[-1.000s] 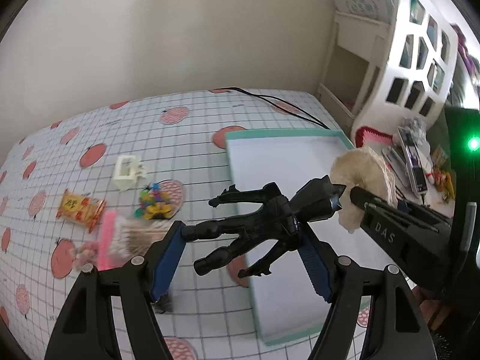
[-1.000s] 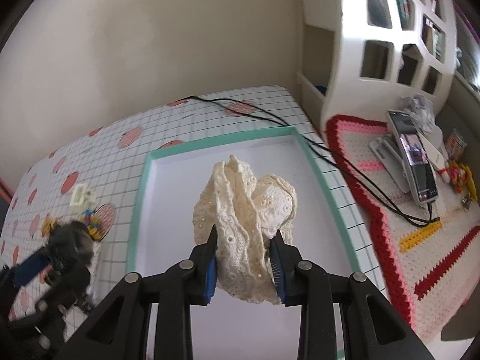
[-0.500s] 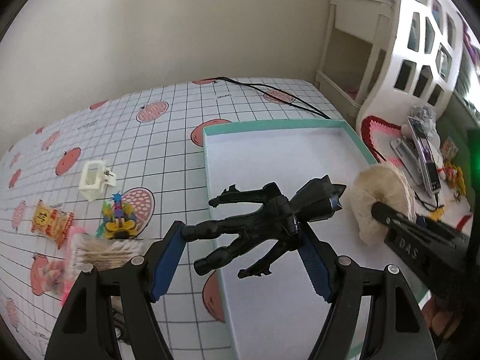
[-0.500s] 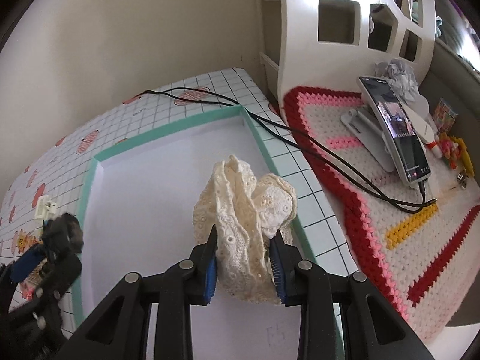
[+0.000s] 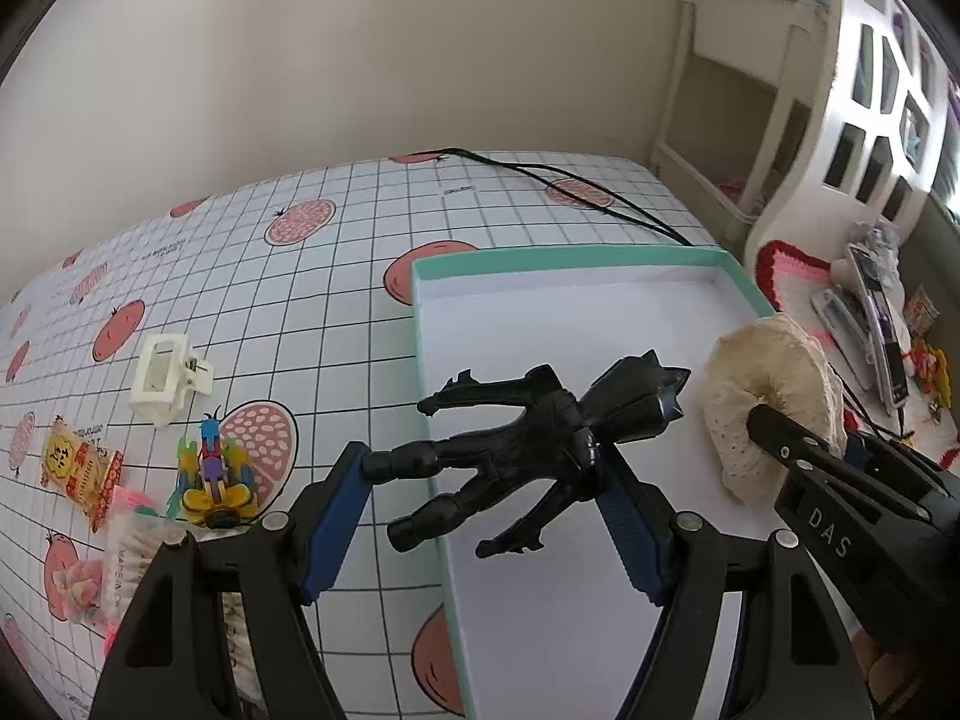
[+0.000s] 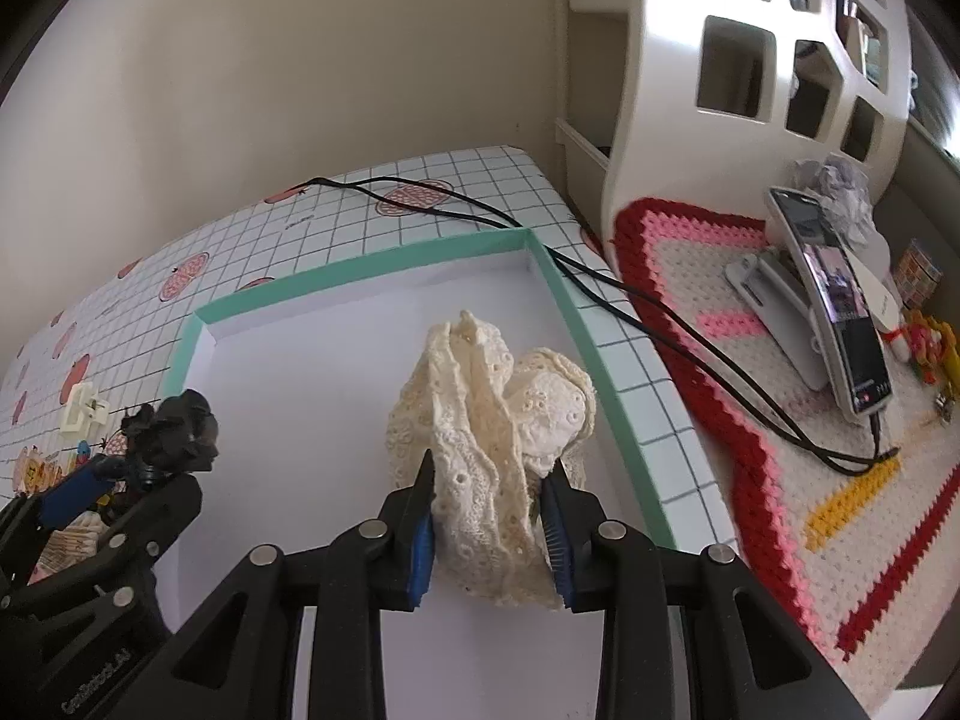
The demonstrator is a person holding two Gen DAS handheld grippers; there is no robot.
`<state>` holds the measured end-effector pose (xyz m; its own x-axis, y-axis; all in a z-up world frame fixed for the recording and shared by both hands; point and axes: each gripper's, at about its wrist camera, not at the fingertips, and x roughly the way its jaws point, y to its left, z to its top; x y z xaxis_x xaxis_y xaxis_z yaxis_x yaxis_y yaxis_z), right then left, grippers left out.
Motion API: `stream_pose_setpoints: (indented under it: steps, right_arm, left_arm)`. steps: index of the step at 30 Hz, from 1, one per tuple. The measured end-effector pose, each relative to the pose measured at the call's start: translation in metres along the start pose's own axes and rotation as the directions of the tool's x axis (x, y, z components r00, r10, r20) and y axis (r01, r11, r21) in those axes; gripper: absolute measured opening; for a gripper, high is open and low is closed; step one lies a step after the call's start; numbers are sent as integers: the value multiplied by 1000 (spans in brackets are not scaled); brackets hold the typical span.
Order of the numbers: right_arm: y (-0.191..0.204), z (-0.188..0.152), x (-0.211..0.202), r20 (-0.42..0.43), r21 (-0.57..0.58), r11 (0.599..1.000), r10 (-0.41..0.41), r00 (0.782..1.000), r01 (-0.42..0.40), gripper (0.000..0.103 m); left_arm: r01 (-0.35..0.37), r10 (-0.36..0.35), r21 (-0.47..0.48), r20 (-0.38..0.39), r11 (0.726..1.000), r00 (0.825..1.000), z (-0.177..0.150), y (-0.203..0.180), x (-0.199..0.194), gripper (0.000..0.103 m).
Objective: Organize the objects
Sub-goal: 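Carry the lace and figure with both grippers over the teal-rimmed tray, then open both grippers to drop the figure and lace into the tray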
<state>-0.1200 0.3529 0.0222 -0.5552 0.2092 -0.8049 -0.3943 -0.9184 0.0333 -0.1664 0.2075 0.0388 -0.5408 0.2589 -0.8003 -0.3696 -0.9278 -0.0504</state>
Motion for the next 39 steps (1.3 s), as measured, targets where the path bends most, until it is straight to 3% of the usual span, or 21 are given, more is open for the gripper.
stream_pose_setpoints:
  steps: [13, 17, 27, 39]
  right_arm:
    - [4, 5, 12, 9, -17, 1000, -7, 1000, 7, 35]
    - [2, 5, 12, 8, -6, 1000, 6, 1000, -6, 39]
    - [1, 5, 8, 28, -3, 999, 40, 999, -40, 61]
    - [-11, 10, 1, 47, 53, 996, 68, 997, -70, 67]
  left_arm:
    - [-2, 2, 5, -6, 1000, 1000, 0, -5, 13, 76]
    - [-9, 9, 22, -7, 1000, 1000, -1, -7, 11, 76]
    - [7, -7, 1, -26, 1000, 1000, 0, -7, 11, 76]
    - [56, -56, 19, 6, 998, 998, 3, -15, -5, 76]
